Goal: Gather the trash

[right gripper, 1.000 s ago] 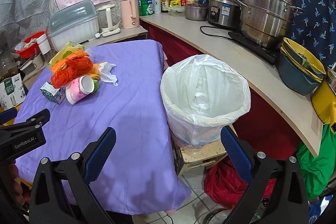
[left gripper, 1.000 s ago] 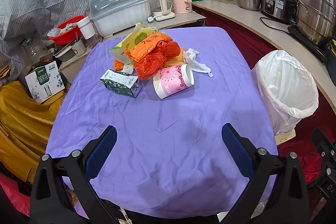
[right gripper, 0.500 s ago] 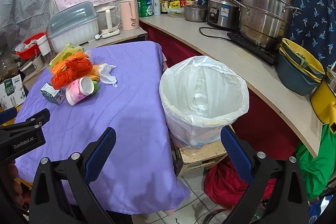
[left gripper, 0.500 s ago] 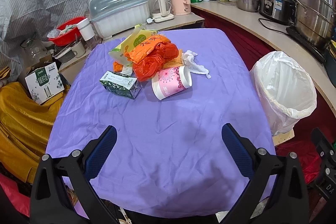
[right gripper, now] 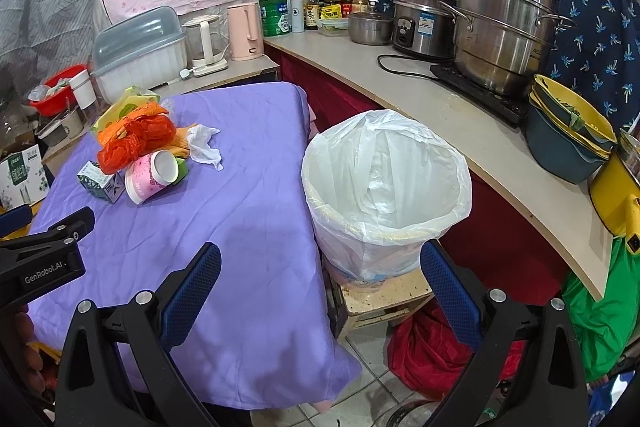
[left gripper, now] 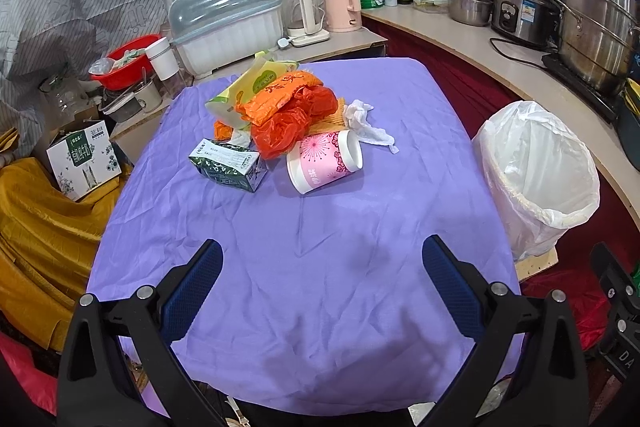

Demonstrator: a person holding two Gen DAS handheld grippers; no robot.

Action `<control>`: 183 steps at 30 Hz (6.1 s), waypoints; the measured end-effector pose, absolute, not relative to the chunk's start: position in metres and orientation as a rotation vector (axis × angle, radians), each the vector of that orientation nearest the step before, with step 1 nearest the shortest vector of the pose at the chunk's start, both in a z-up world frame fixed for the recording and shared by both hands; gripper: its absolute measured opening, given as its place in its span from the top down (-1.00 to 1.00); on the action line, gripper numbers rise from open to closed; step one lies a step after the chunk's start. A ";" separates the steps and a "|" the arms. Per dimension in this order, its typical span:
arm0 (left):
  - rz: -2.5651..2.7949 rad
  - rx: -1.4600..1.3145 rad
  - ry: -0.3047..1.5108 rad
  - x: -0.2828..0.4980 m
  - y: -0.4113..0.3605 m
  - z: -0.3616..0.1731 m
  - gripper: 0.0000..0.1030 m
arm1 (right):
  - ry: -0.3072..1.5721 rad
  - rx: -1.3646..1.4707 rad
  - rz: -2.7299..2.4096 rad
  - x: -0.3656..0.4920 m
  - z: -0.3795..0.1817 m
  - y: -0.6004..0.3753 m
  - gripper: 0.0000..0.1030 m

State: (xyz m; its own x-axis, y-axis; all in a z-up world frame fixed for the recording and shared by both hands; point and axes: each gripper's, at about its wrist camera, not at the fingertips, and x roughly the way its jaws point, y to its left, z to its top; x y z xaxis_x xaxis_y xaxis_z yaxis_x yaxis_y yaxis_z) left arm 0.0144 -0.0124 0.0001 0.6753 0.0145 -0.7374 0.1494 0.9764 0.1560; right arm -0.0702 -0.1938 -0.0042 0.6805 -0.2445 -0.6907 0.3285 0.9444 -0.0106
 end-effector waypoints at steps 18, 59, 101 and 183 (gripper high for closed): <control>-0.081 0.189 0.830 0.013 -0.014 0.003 -0.85 | 0.757 0.117 -0.322 -0.070 -0.004 -0.194 -0.86; -0.144 -0.044 0.996 0.204 0.068 -0.057 -0.35 | 0.822 0.214 -0.110 0.111 -0.069 -0.112 -0.70; -0.267 -0.091 0.952 0.164 0.104 -0.031 0.77 | 0.750 0.357 0.106 0.124 -0.066 -0.080 0.05; -0.341 -0.031 0.861 0.169 0.007 0.007 -0.54 | 0.562 0.406 -0.274 0.054 -0.001 -0.214 -0.35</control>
State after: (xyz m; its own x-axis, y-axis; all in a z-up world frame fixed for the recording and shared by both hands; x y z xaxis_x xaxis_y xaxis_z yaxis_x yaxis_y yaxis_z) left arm 0.1687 0.0068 0.0066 0.6010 -0.3064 -0.7382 0.2818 0.9455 -0.1630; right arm 0.0542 -0.2144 -0.0014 0.8133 -0.1404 -0.5646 0.3584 0.8854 0.2961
